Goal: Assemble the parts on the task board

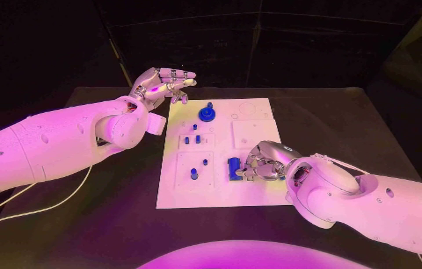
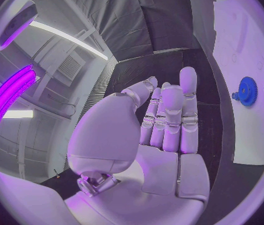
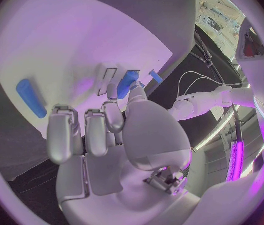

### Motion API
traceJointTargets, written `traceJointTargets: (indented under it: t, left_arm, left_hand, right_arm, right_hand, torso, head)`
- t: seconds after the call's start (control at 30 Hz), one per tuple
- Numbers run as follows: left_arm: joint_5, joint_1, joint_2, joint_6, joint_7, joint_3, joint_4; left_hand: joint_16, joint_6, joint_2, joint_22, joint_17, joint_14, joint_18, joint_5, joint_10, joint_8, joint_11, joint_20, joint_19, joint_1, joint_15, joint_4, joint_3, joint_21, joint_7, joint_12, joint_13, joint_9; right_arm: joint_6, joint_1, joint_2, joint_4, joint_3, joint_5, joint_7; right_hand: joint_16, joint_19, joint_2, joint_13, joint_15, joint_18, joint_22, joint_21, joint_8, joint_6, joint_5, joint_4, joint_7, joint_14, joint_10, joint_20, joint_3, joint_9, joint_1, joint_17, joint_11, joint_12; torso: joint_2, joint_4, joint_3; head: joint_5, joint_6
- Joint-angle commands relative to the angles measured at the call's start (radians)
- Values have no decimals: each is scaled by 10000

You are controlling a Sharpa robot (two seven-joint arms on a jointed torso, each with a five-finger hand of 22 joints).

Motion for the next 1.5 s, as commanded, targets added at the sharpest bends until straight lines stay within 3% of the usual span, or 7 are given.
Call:
traceJointTargets:
  t: [0.03,0.33,0.47,0.7,0.97,1.2,1.5]
  left_arm:
    - [25,13,-13,105,56,7,27]
    - [25,13,-49,89,69,7,34]
    - [25,12,-57,81,82,7,27]
    - [25,12,-38,84,96,6,35]
    - [25,12,-44,88,101,6,56]
    - [25,12,-53,97,104,6,68]
    - [25,12,-58,107,105,6,69]
  left_hand:
    - [42,-37,57,-15,-10,35,134,-42,-56,25,18,29,33,6,49,-3,-80,-42,10,68,0,-8]
    - [42,-37,57,-15,-10,35,134,-42,-56,25,18,29,33,6,49,-3,-80,-42,10,68,0,-8]
    - [42,-37,57,-15,-10,35,134,-42,-56,25,18,29,33,6,49,-3,-80,-42,10,68,0,-8]
    - [37,-39,65,-19,-24,29,134,-40,-60,27,19,30,34,9,50,0,-85,-48,10,73,0,-7]
    - [37,-39,65,-19,-24,29,134,-40,-60,27,19,30,34,9,50,0,-85,-48,10,73,0,-7]
    - [37,-39,65,-19,-24,29,134,-40,-60,27,19,30,34,9,50,0,-85,-48,10,73,0,-7]
    - [37,-39,65,-19,-24,29,134,-40,-60,27,19,30,34,9,50,0,-85,-48,10,73,0,-7]
  right_arm:
    - [40,12,-68,69,4,-86,163]
    - [-1426,16,-973,496,5,393,1448]
    - [-1619,21,-1611,707,7,638,1821]
    - [-1054,27,-2561,733,7,545,1642]
    - [-184,18,-2694,418,2,-286,821]
    - [421,8,-2525,167,-2,-784,312]
    - [597,-1,-2172,-37,-4,-882,217]
  right_hand:
    - [-37,122,-33,-1,-40,-98,233,2,1,21,52,-128,3,628,42,-63,-9,18,237,398,5,19]
    - [-44,77,-104,-235,79,-89,158,-57,-386,-487,58,-194,217,626,-170,18,-184,-118,343,391,172,-309]
    - [-43,70,-34,-280,135,-86,149,-65,-578,-605,115,-197,287,625,-210,73,-205,-189,396,392,233,-377]
    - [-39,50,49,-385,177,-75,111,-93,-777,-614,245,-202,336,626,-287,121,-227,-260,460,396,273,-520]
    - [-35,18,76,-445,182,-56,40,-142,-902,-406,420,-148,319,625,-320,145,-327,-295,431,400,273,-614]
    - [-39,0,32,-488,165,-45,-5,-179,-981,-191,256,11,276,623,-333,138,-516,-301,252,395,244,-683]
    - [-34,1,36,-470,156,-45,-4,-180,-978,-122,239,39,257,624,-318,132,-542,-292,239,401,231,-667]
  torso:
    - [-2,-2,3]
    - [-19,-8,5]
    - [-31,-37,3]
    - [-19,-31,-10]
    - [4,-44,16]
    - [-6,-13,3]
    - [-5,-8,8]
  head:
    - [-20,-2]
    - [-171,34]
    - [-280,83]
    - [-560,157]
    - [-720,160]
    - [-753,120]
    - [-746,82]
